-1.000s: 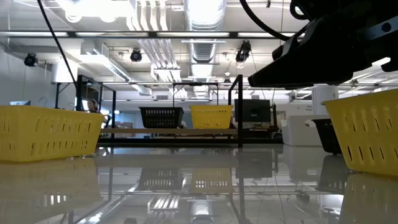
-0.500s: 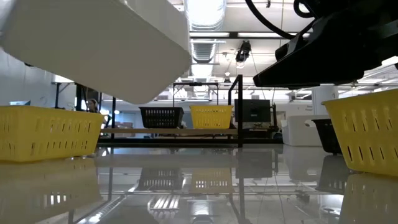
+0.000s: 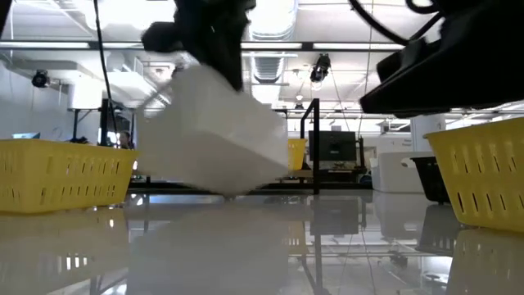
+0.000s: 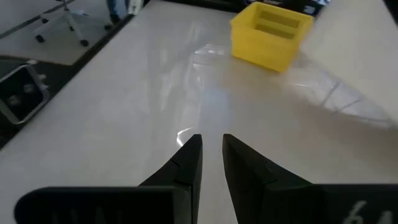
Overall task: Stack baskets on shelf by color
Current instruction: Put the bottom left white bin on the shelf
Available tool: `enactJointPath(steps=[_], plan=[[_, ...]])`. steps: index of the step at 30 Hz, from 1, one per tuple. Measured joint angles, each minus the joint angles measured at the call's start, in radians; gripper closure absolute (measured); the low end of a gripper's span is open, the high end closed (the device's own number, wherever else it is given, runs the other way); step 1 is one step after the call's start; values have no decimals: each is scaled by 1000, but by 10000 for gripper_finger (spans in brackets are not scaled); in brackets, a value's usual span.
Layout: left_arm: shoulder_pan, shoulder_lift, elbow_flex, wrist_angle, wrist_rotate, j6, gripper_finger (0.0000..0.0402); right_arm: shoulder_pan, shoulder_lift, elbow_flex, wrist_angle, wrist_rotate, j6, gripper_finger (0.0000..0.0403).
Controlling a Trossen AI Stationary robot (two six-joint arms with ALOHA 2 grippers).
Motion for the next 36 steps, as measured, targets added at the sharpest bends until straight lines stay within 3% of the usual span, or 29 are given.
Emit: enactJointPath(steps=[9, 14, 18, 22, 27, 31, 36], plan=[[-4, 1, -186, 260, 22, -15, 401, 46, -15, 0, -4, 0, -8, 346], [1, 0, -250, 370, 80, 93, 398, 46, -26, 0, -5, 0, -9, 346], [5, 1, -258, 377, 132, 206, 359, 46, -26, 0, -7, 1, -12, 346], [12, -4, -237, 376, 171, 390, 292, 46, -26, 0, -8, 1, -11, 346], [14, -19, -176, 342, 343, 721, 221, 46, -26, 0, -8, 0, -8, 346], [-2, -37, -123, 203, 385, 985, 199, 46, -26, 0, -9, 0, -7, 346], [-27, -41, -104, 83, 313, 1227, 197, 46, -26, 0, -11, 0, 0, 346]])
